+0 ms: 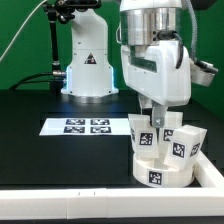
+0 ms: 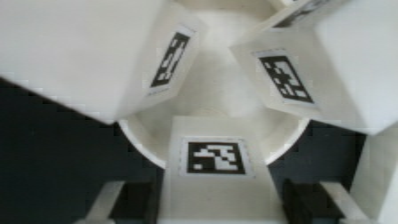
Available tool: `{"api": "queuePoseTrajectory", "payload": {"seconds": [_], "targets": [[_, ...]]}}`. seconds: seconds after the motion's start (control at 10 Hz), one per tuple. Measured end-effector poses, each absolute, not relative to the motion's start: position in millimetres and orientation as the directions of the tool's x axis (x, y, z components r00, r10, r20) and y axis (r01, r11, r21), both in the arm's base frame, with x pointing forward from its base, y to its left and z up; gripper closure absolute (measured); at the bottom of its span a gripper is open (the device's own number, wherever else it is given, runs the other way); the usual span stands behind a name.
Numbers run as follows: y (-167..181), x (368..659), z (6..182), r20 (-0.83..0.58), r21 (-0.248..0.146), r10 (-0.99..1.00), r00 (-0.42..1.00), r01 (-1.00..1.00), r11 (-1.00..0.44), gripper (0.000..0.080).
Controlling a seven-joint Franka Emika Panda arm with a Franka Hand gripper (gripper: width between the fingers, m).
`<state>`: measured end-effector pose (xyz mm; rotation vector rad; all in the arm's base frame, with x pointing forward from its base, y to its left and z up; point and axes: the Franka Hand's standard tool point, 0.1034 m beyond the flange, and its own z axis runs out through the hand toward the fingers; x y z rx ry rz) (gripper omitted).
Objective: Assemble stool
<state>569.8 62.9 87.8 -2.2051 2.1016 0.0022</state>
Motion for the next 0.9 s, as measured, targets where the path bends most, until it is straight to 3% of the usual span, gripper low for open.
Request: {"api": "queuePoseTrajectory", "payload": {"seconds": [0.1,0.3,0.5,0.6,0.7,0.9], "targets": [[63.3,569.9,87.9,-0.078,-0.065,-0.997,-0.013,-0.998,0.018,0.0462],[63.5,569.7,87.5,-0.078,-0.064,-0.997,-0.010,-0.998,0.015,0.0462],[68.6,570.5,92.0,-0.077,-0.063,-0.995,0.066,-0.996,-0.061,0.0228],[73.8,570.9,98.4,-0.087,-0.057,-0.993,0.078,-0.996,-0.073,0.0173],[75.5,572.1,102.0,-0.088,-0.064,-0.992,0.089,-0.994,-0.083,0.0157],[76.3,573.9,105.7,-0.076,-0.084,-0.959,0.274,-0.960,-0.268,0.0151]]}}
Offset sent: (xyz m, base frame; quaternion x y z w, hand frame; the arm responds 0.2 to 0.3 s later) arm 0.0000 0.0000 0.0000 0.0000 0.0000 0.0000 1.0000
